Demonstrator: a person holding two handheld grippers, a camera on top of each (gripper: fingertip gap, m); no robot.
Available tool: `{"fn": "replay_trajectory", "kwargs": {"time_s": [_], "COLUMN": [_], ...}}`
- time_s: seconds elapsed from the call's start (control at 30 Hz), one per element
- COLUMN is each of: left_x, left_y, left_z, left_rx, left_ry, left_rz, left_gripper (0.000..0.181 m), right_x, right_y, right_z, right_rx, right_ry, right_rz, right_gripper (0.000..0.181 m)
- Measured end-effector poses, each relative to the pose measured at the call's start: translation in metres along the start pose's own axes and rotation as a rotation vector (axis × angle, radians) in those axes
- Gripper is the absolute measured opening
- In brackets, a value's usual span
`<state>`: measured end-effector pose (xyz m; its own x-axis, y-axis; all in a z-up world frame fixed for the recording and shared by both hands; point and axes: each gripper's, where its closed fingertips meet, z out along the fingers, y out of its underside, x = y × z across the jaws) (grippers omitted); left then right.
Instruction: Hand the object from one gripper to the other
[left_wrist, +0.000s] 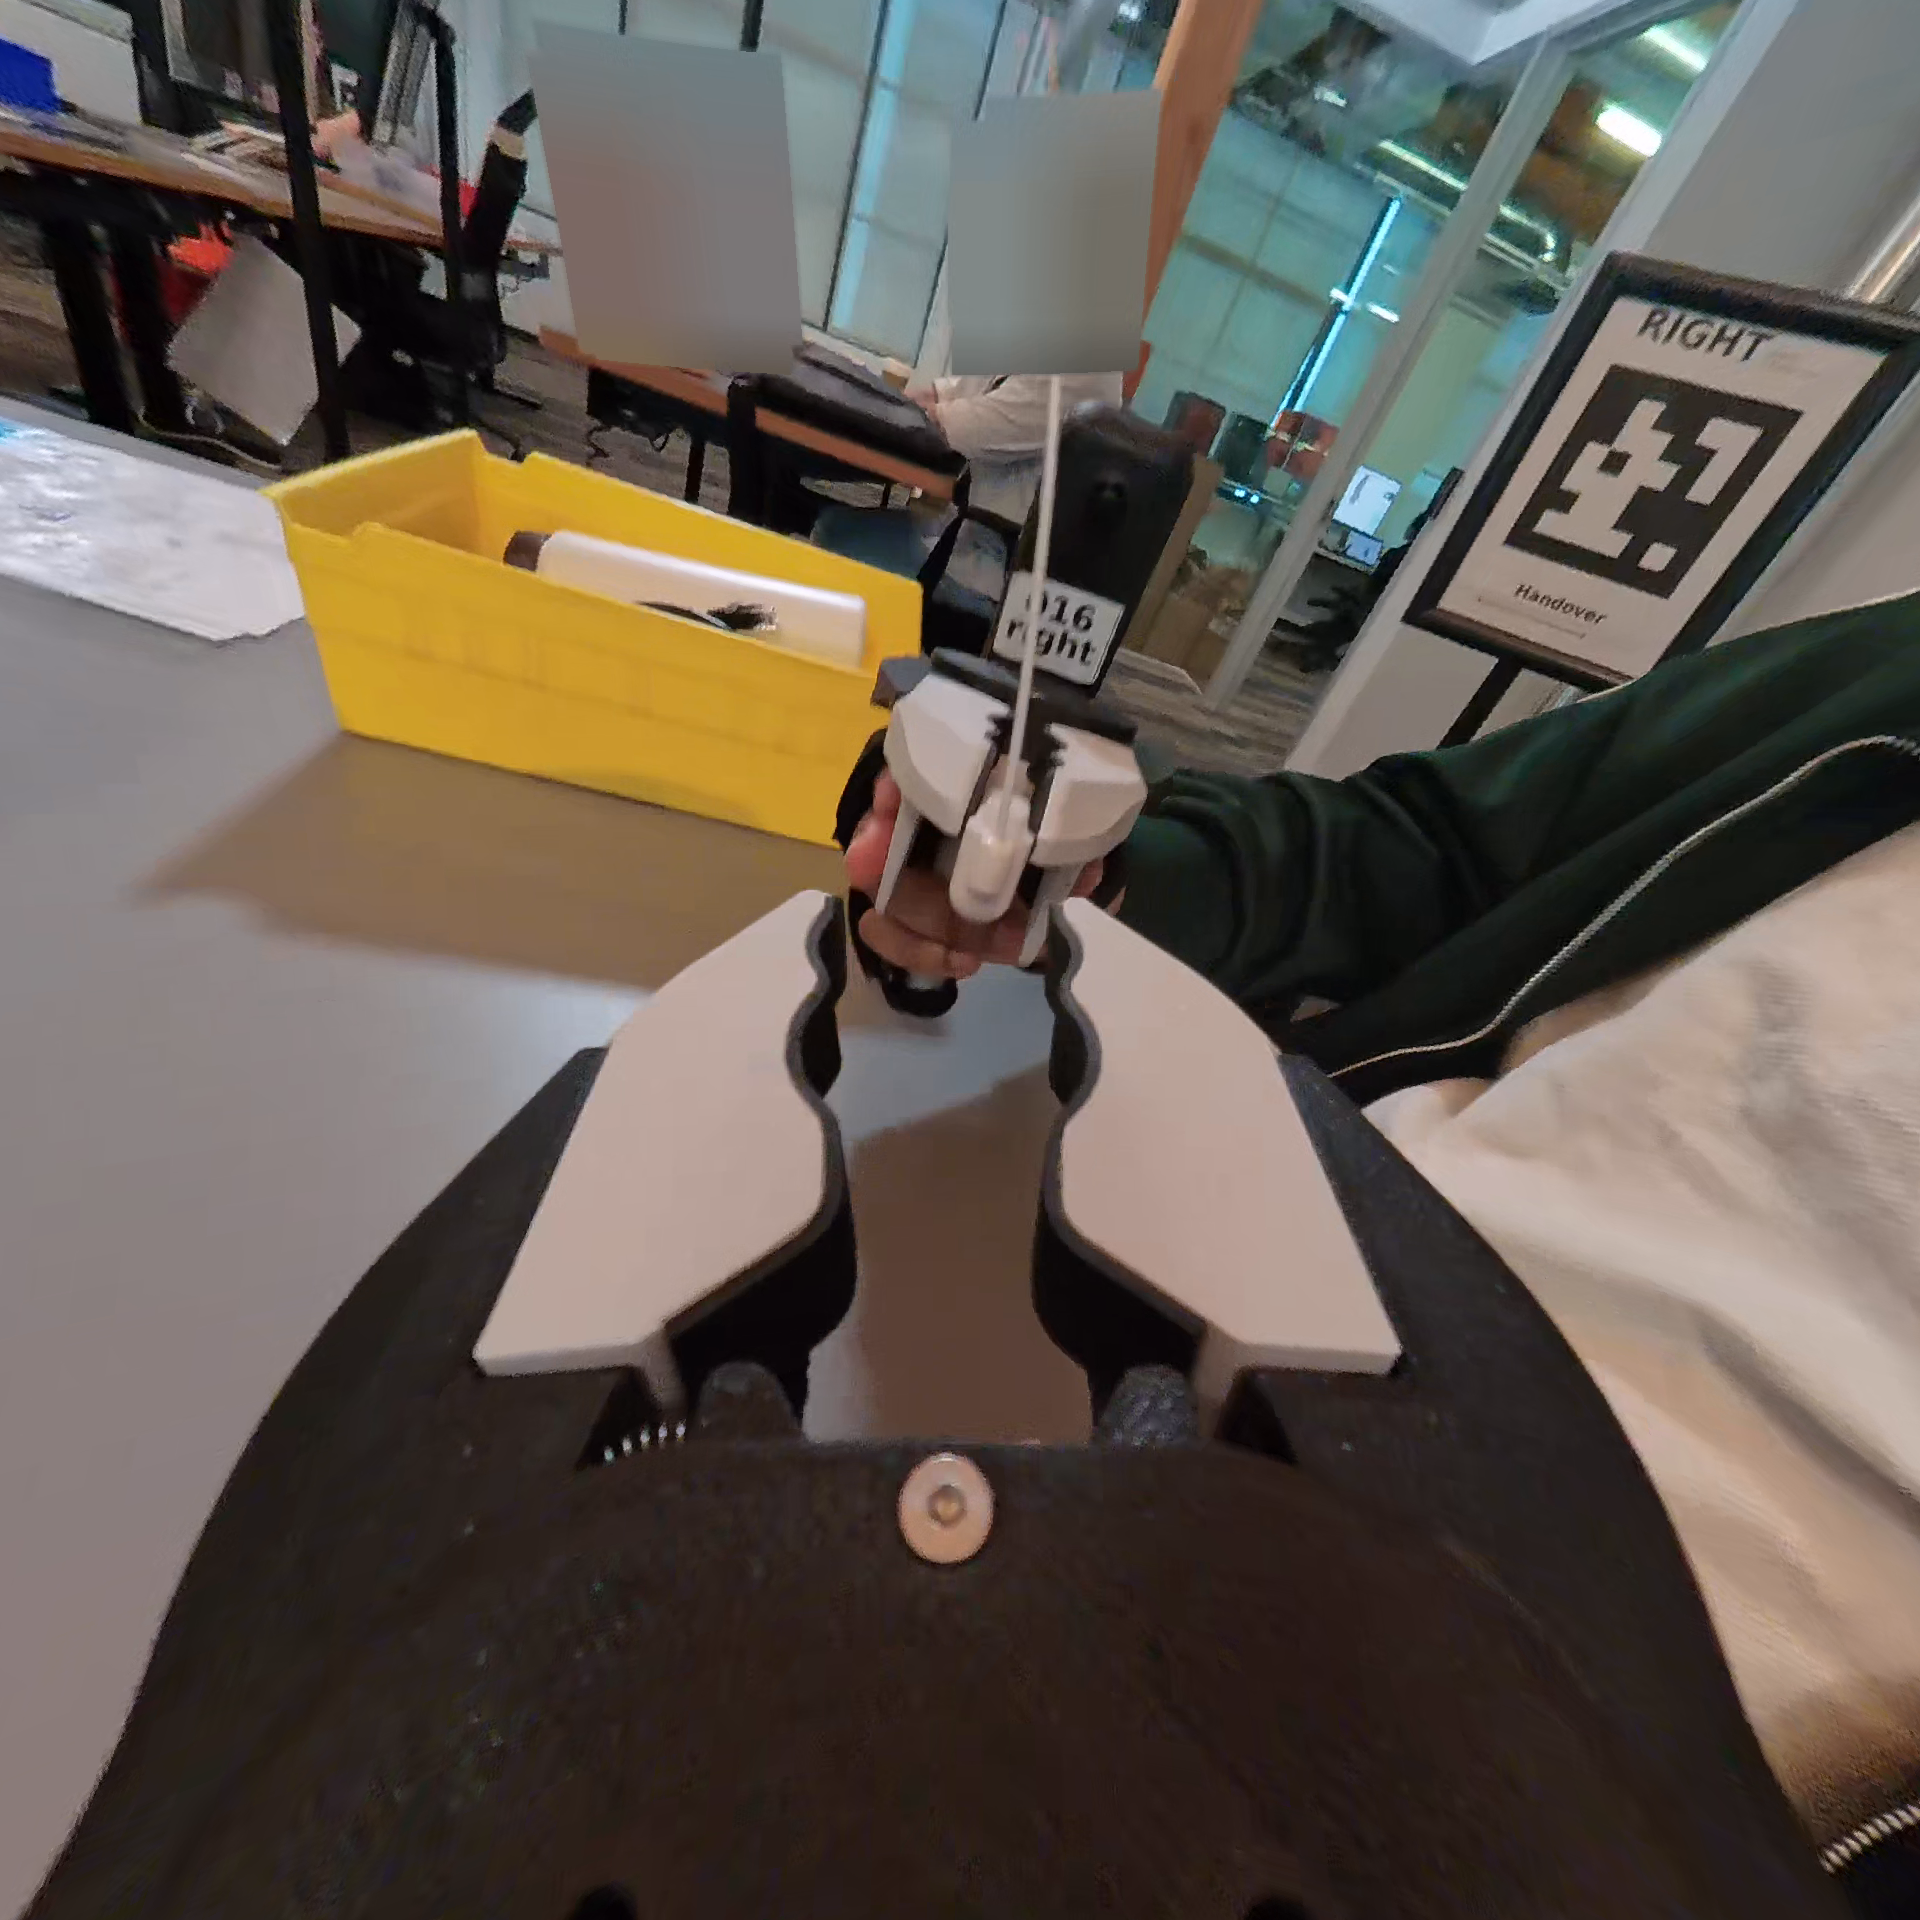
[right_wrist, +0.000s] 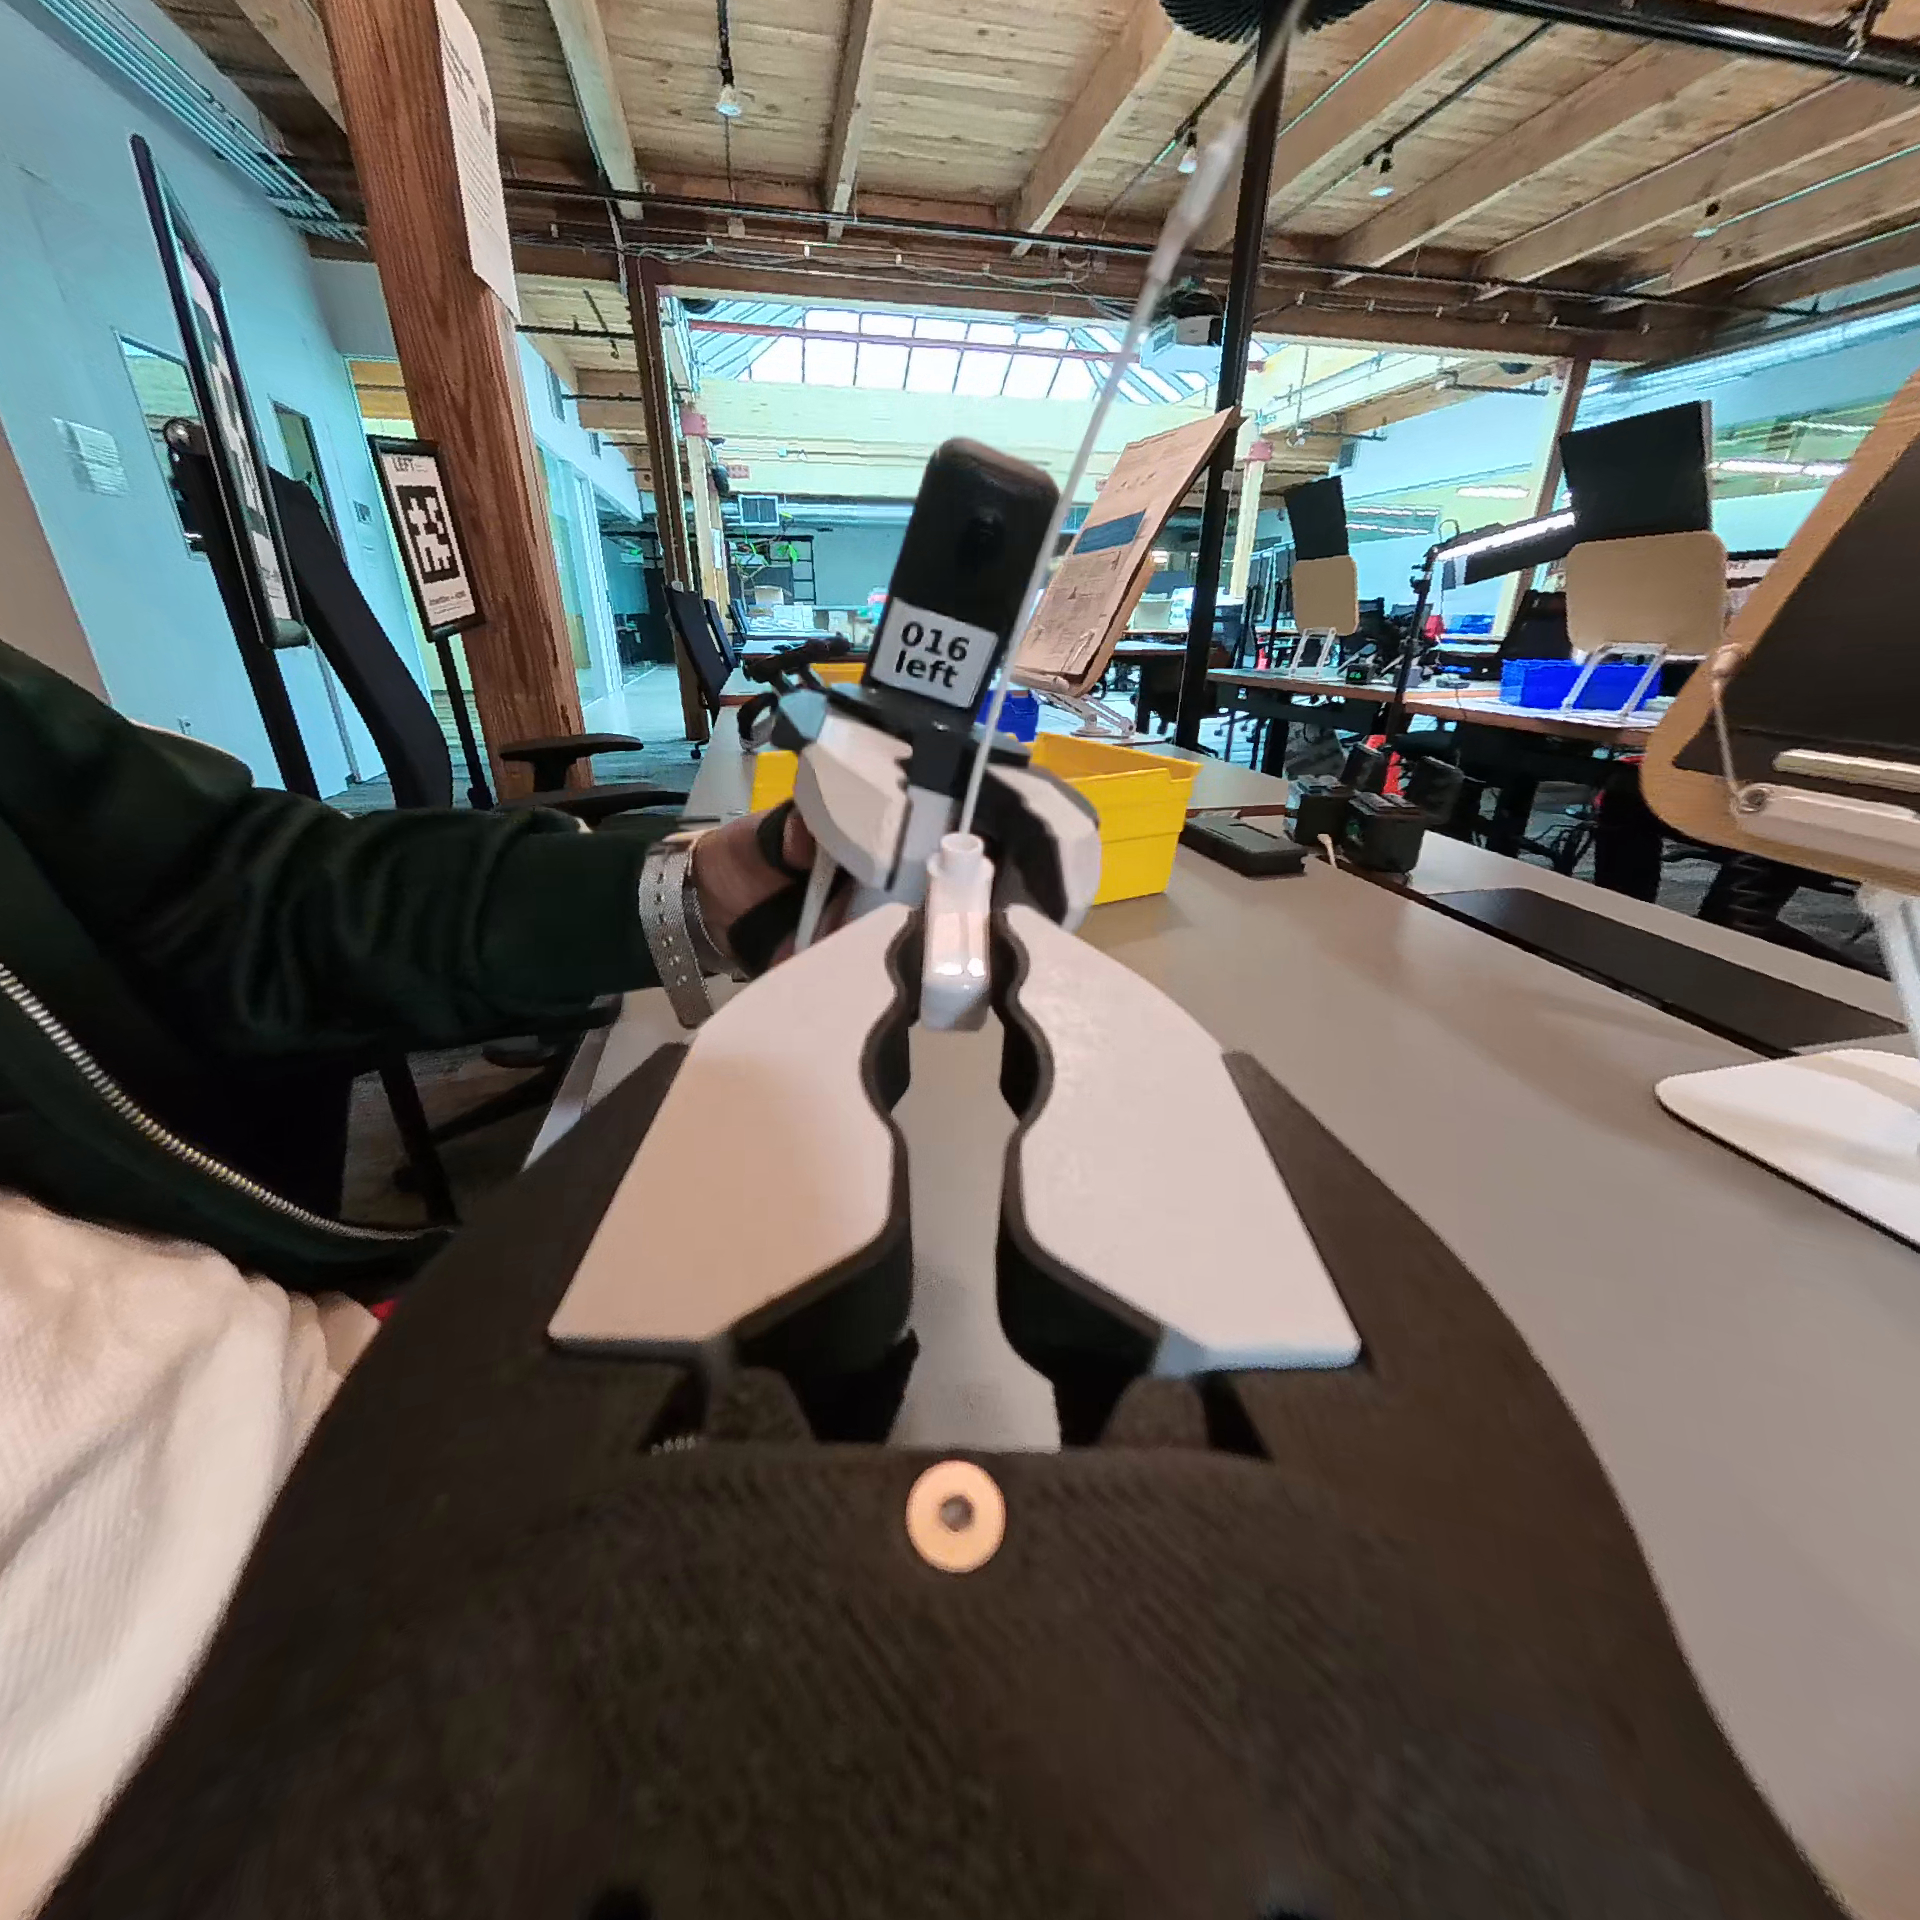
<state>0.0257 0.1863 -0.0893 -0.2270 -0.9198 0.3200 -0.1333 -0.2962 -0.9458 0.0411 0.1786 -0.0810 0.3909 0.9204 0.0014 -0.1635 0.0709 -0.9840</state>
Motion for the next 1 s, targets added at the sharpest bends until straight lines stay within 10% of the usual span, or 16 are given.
{"fn": "replay_trajectory", "kwargs": {"time_s": [0.6,0.67,0.77,1.0], "left_x": [0.007,0.003,-0.011,-0.044], "left_y": [0.018,0.016,0.008,0.001], "left_z": [0.016,0.014,0.005,-0.008], "left_rx": [-0.046,-0.035,0.014,0.082], "left_ry": [0.014,-0.018,-0.092,-0.358], "left_rz": [0.139,0.145,0.118,0.049], "left_gripper": [0.014,0.014,0.014,0.014], "right_x": [-0.006,0.005,0.028,0.04], "right_y": [0.018,0.014,0.003,0.017], "right_z": [0.006,0.006,-0.001,-0.006], "right_rx": [-0.104,-0.087,-0.104,-0.546], "right_ry": [-0.05,0.038,0.264,0.563], "right_rz": [0.004,-0.051,-0.307,-1.186], "right_gripper": [0.012,0.055,0.098,0.057]}}
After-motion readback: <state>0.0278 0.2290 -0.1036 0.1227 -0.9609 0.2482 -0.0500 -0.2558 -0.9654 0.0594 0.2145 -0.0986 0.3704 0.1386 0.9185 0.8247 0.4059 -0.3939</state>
